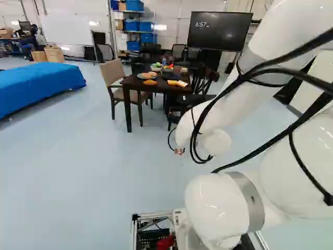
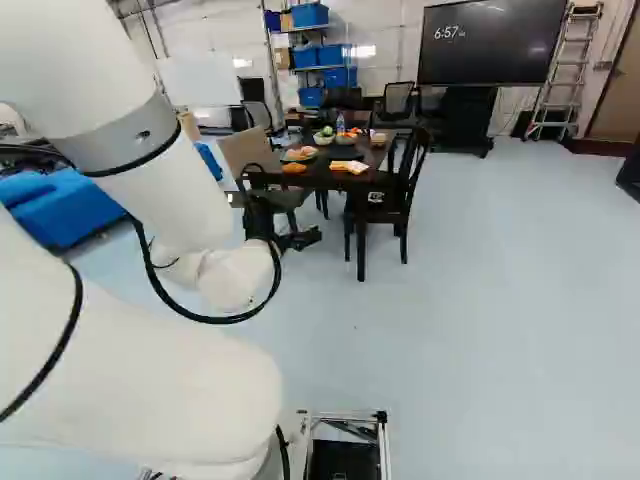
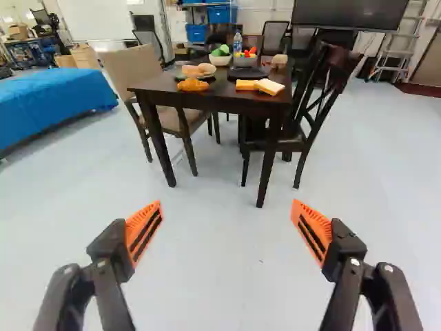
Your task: Move the croissant to the empty plate
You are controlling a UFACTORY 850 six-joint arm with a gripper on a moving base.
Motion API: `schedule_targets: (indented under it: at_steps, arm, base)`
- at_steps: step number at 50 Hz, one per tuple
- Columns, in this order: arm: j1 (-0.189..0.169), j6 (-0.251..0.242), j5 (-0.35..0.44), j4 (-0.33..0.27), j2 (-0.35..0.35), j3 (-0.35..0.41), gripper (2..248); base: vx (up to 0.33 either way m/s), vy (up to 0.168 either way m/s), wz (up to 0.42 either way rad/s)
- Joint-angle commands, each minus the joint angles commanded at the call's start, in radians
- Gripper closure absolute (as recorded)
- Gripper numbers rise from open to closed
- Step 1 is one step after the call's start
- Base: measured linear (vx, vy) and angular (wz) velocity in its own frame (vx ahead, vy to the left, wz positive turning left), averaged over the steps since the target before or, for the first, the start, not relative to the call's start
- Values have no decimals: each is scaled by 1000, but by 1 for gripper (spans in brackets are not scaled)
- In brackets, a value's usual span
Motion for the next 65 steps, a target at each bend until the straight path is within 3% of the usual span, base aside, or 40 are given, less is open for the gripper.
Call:
schedule_targets:
  at_steps: [34,65]
  arm:
    - [0,0,0,0,0,0,3]
    - [0,0,0,0,0,0,3]
  base:
    - [10,0,0]
    - [224,0,-14]
